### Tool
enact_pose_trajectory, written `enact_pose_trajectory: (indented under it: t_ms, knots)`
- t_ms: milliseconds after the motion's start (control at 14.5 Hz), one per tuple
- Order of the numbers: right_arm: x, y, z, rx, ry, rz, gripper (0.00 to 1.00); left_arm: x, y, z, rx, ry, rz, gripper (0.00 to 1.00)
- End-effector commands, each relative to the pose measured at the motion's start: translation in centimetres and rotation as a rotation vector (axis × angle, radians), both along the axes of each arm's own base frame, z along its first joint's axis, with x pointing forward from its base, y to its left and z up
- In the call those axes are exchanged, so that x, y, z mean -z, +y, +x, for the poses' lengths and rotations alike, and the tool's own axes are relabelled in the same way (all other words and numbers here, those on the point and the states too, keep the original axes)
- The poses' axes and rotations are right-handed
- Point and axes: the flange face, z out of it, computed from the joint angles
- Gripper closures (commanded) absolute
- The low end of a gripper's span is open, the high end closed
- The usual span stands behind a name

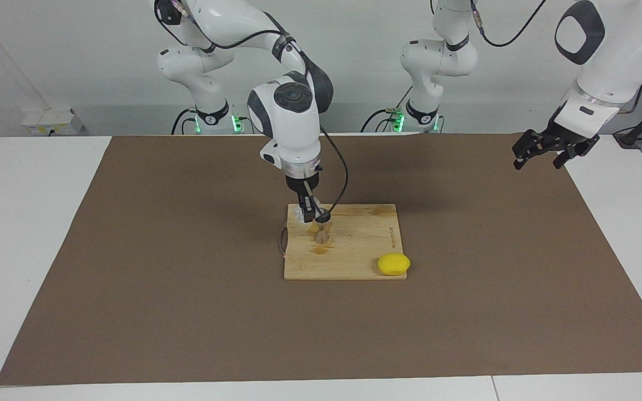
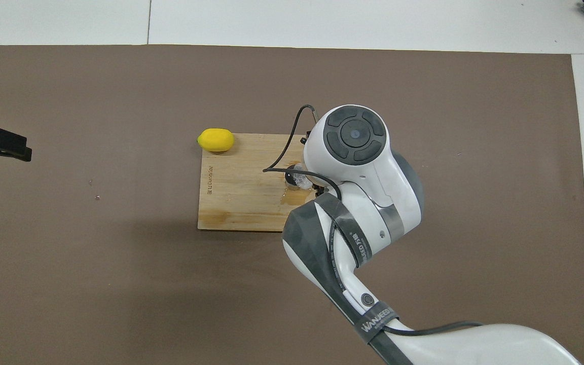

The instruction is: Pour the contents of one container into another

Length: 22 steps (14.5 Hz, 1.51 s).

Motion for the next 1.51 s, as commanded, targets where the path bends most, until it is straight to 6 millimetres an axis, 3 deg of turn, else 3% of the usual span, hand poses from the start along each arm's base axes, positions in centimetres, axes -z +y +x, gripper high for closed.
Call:
enact_pose_trajectory:
  t_ms: [0, 206, 1445]
  knots:
    - [-0.2, 0.1, -0.1, -0.039, -0.011, -0.026, 1.00, -1.3, -0.7, -1.3, -0.049, 0.011, 0.011, 0.00]
    - [-0.1, 0.0, -0.2, -0.059, -0.005, -0.040, 1.00, -0.9, -0.4, -2.6, -0.033, 0.025, 0.001, 0.00]
    - [-0.8, -0.1, -0.3, -0.095, -0.008, -0.072, 1.00, -1.0, -0.5, -2.5, -0.038, 0.015, 0.010, 0.00]
